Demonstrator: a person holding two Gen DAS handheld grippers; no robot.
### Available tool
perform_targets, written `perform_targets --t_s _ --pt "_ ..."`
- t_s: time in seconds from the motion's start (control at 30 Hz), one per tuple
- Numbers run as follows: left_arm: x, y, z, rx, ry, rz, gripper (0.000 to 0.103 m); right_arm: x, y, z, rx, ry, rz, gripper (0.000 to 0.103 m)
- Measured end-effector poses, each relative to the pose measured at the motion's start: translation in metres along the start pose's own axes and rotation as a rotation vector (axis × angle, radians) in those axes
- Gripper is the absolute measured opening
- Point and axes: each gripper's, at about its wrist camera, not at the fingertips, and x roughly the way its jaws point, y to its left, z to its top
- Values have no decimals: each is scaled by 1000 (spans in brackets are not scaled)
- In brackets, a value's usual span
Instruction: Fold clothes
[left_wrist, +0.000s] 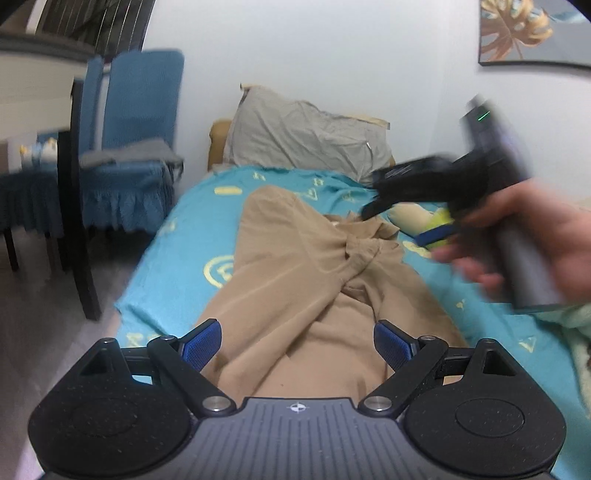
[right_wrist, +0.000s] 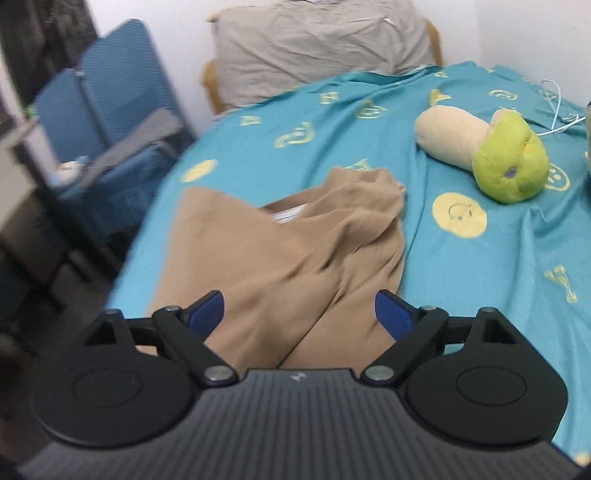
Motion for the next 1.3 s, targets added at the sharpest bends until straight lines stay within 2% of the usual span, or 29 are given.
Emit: perform_targets --t_s 0.2,0.3,0.4,0.47,0.6,0.8,1.03,1.13,1.2,1.3 --pt "-11 -9 2 31 14 -1 91 -127 23 -41 -30 8 13 90" --pt "-20 -12 4 28 26 -9 91 -187 27 -74 -41 -22 61 90" --pt "-29 -17 5 43 37 -1 91 -232 24 -110 -56 -87 91 90" --pt "-34 -19 6 35 50 -3 91 -248 17 -132 -47 -100 116 90" --pt "-50 -14 4 -15 102 -6 91 -260 6 -160 -45 -95 117 90" --pt "-73 16 13 -93 197 -10 91 -254 -6 -159 15 -96 79 90" --pt "-80 83 37 -62 379 -30 91 -248 -16 -162 49 -64 82 90" --pt "-80 121 28 -38 456 -12 91 -243 -16 -162 56 -46 88 90" --pt "-78 148 17 -85 518 -38 89 -238 -16 -163 61 -29 91 90" --pt "-78 174 -1 -144 563 -95 84 -231 -16 -163 79 -6 99 90"
